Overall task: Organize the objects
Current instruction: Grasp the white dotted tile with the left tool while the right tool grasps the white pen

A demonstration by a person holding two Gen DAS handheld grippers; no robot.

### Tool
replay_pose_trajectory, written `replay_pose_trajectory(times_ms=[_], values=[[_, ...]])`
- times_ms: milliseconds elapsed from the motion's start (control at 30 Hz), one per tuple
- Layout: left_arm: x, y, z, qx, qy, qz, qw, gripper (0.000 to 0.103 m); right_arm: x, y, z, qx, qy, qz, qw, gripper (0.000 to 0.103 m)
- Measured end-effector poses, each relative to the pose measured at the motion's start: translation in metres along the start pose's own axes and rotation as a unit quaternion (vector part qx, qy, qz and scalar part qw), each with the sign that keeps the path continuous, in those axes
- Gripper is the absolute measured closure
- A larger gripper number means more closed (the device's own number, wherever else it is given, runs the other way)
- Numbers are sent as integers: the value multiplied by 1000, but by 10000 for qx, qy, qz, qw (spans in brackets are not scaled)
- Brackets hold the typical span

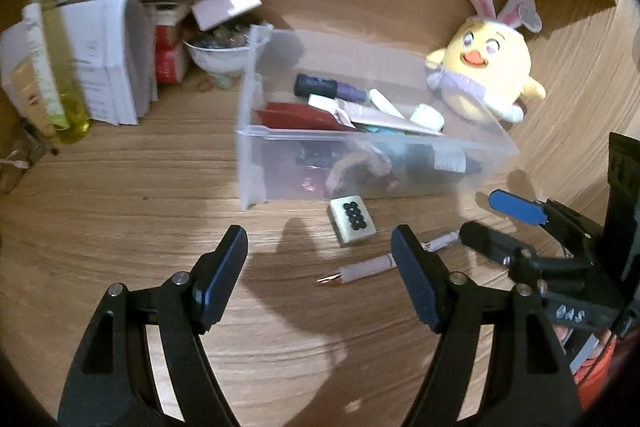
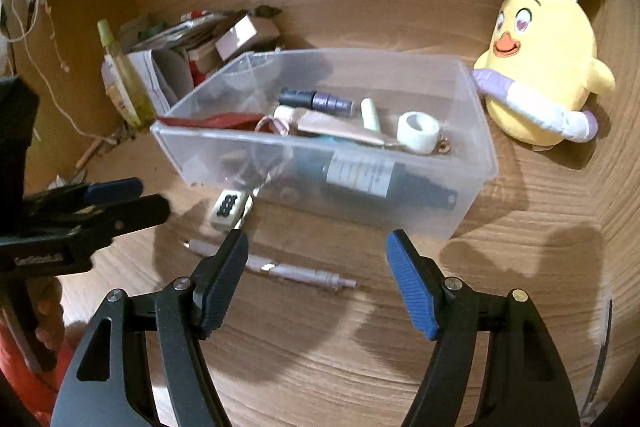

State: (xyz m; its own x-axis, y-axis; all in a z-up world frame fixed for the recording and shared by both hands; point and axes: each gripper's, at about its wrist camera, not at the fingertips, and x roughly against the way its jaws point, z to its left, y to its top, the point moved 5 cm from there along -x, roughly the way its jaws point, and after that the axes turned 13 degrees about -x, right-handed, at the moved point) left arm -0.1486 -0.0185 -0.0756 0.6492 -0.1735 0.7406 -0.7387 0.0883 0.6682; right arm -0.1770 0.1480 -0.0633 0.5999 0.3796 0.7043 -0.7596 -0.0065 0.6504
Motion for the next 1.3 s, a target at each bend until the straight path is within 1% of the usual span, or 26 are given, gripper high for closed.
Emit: replay_pose_trajectory(times_ms=[100,200,300,367,433,467,533,633,733,833,900,1133,1300], values=[[-12,5,-6,-102,-54,89,9999,29,-9,-7,8,257,246,301,9989,35],[-21,8,-9,-134,-116,191,9997,30,-19,-12,18,538,227,434,9974,35],[-28,9,-11,-157,-159,284,9993,34,-31,-15,28,835,165,531,9950,35],[-32,10,-13,-203,-170,330,9991,37,-37,-18,32,966,140,601,9934,41],[-35,10,-15,-228,-185,369,9989,39,-42,-21,34,1060,147,711,9917,57],[-37,10,-16,-232,-199,385,9988,39,-42,-22,34,1077,164,743,9913,59],[-42,11,-18,-220,-235,424,9986,42,-38,-24,34,1089,258,767,9908,69],[-46,11,-21,-246,-266,473,9982,47,-29,-27,33,1113,294,761,9904,78],[-50,10,-23,-267,-257,508,9980,51,-18,-36,28,1083,302,736,9909,84],[-54,9,-23,-211,-264,534,9980,54,-5,-46,20,991,269,684,9924,86],[-55,9,-23,-210,-207,516,9982,55,3,-53,12,888,207,622,9939,86],[-56,6,-26,-371,14,477,9982,78,18,-65,-14,694,-72,561,9960,86],[-48,-2,-25,-467,-1,468,9978,78,14,-64,-10,764,-60,726,9944,86]])
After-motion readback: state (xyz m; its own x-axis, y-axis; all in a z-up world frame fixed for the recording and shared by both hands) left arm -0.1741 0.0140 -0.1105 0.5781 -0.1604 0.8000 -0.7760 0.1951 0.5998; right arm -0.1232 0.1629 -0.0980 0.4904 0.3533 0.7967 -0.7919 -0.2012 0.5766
